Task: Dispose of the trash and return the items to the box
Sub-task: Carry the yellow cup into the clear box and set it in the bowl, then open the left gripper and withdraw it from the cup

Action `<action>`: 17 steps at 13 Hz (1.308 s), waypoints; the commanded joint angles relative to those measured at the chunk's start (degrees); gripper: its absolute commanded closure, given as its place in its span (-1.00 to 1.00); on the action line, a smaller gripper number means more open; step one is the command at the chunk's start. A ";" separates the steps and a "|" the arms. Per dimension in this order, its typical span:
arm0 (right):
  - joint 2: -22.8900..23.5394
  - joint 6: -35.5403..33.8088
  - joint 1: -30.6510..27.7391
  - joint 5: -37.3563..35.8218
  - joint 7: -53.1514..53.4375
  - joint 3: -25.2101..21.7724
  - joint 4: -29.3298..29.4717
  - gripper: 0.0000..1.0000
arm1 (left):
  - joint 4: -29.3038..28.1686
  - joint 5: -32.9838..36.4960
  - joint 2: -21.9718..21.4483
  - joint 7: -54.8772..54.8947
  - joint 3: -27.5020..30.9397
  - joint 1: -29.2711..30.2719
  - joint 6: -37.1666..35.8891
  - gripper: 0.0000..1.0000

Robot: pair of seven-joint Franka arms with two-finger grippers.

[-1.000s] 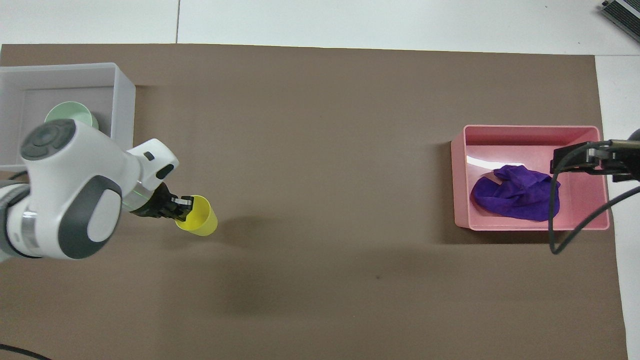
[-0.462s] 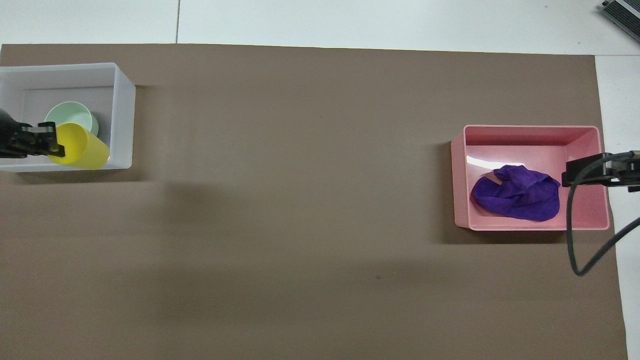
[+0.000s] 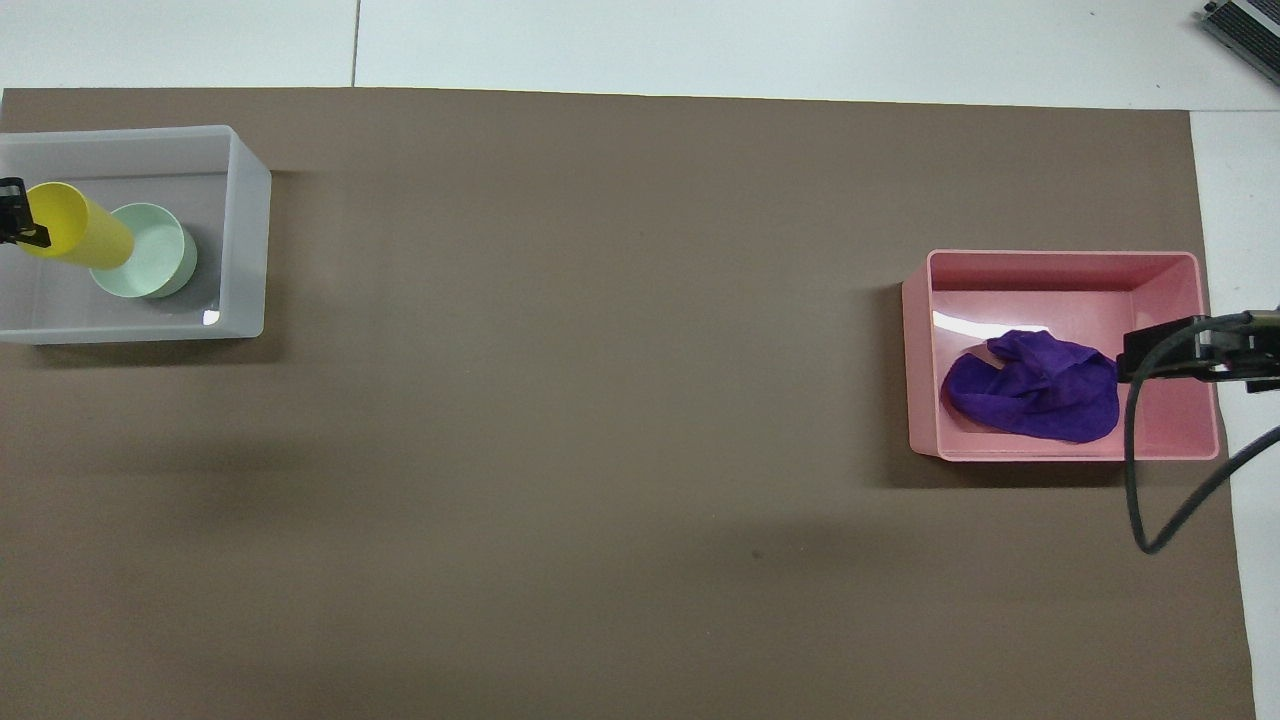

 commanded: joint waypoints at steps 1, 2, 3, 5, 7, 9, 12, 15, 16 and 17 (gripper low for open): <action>-1.90 1.73 -1.73 0.53 -1.95 -0.04 -2.73 -1.00 | 1.85 1.30 3.87 0.74 -0.62 0.54 1.03 1.00; -1.90 1.64 -1.73 0.53 -1.95 0.05 -2.73 -1.00 | 1.32 1.30 4.84 0.75 -0.62 0.54 1.56 1.00; -1.90 1.29 -1.73 0.88 -2.04 0.05 -2.82 -1.00 | 0.79 1.30 5.54 0.75 -0.62 0.54 2.43 1.00; -2.16 1.20 -1.73 1.41 -2.13 0.05 -3.17 -1.00 | 0.69 1.74 6.78 0.75 -0.62 0.63 3.50 1.00; -2.25 1.64 -1.56 1.41 -2.57 -0.04 -3.78 -1.00 | 0.34 2.18 6.78 0.66 -0.62 0.63 3.32 0.09; -2.51 1.73 -1.38 1.41 -2.39 -0.04 -3.96 -1.00 | 0.52 2.36 6.35 0.57 -0.62 0.45 2.71 -1.00; -2.60 1.73 -1.38 1.41 -2.39 0.05 -4.05 -1.00 | 0.87 2.36 3.46 0.13 -0.71 -0.68 2.44 -1.00; -2.60 1.73 -1.38 1.41 -2.13 -0.04 -4.05 -1.00 | 0.61 2.36 -3.13 -0.92 -0.71 -3.32 -3.49 -1.00; -2.60 1.73 -1.38 1.41 -2.13 0.05 -3.96 -1.00 | 0.87 2.53 -4.46 -1.97 -0.80 -4.11 -7.71 -1.00; -2.60 1.73 -1.38 1.41 -2.04 0.05 -3.96 -1.00 | 0.87 2.36 -6.47 -2.68 -0.97 -5.34 -10.10 -1.00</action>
